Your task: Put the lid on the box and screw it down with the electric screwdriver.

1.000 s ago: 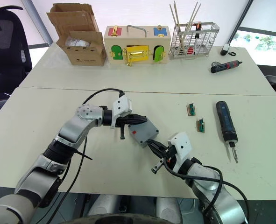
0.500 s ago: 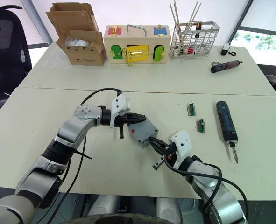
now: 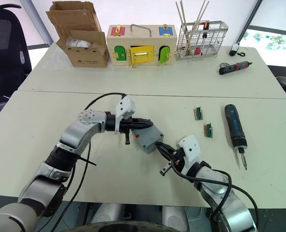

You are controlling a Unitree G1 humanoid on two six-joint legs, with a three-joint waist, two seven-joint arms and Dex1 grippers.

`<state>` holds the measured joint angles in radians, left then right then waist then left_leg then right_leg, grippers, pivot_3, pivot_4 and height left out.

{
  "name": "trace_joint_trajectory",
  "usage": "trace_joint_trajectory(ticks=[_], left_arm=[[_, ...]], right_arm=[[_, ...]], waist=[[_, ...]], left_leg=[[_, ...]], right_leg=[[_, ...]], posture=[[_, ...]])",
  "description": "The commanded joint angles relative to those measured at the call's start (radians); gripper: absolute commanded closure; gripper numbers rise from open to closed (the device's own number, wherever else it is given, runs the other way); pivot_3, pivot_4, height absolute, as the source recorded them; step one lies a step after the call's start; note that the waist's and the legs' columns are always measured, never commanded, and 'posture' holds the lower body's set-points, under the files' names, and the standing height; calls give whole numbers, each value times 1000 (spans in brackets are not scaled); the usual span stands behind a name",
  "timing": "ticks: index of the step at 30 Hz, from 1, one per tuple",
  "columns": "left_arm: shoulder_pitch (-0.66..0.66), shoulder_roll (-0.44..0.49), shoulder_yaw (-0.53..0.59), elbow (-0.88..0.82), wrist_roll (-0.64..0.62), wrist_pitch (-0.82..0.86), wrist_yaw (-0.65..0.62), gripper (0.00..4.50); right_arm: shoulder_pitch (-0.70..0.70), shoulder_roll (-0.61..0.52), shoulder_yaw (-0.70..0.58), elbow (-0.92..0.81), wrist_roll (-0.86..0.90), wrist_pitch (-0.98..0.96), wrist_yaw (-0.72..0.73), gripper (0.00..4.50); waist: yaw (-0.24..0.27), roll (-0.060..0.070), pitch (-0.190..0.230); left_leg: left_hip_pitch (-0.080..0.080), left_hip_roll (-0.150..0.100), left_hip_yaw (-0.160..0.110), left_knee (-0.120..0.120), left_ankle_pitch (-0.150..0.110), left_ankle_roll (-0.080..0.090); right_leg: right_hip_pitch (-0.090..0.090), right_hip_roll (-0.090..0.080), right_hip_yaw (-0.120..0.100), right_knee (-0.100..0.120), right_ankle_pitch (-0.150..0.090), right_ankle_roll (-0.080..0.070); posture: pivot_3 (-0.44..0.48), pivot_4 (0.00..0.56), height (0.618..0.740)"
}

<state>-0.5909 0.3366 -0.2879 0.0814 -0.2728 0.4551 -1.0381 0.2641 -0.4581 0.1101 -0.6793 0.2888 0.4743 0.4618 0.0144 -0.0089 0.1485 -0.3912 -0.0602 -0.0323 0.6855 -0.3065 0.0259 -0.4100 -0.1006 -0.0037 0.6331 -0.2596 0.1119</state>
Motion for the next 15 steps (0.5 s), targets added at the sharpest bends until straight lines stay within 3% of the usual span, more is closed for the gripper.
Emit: trace_joint_trajectory(ticks=[1, 9, 15], left_arm=[[-13, 7, 71, -64, -71, 52, 3, 4500], [-63, 39, 177, -96, -175, 176, 19, 4500], [-63, 97, 168, 12, -89, 102, 51, 4500]], right_arm=[[1, -11, -22, -17, 6, -17, 13, 4452], [12, -14, -33, -27, 6, -12, 23, 4452], [23, -19, -47, -46, 19, -2, 29, 4452]], waist=[[0, 1, 1], [0, 2, 3], [-1, 2, 3]], left_leg=[[0, 0, 0, 0, 0, 0], [-2, 0, 0, -1, 0, -1], [-2, 0, 0, -1, 0, -1]], right_leg=[[-1, 0, 0, 0, 0, 0], [-3, 0, 0, 0, 0, 0], [-3, 1, 0, 0, 0, 0]], posture=[[0, 150, 694], [0, 150, 694], [0, 150, 694]])
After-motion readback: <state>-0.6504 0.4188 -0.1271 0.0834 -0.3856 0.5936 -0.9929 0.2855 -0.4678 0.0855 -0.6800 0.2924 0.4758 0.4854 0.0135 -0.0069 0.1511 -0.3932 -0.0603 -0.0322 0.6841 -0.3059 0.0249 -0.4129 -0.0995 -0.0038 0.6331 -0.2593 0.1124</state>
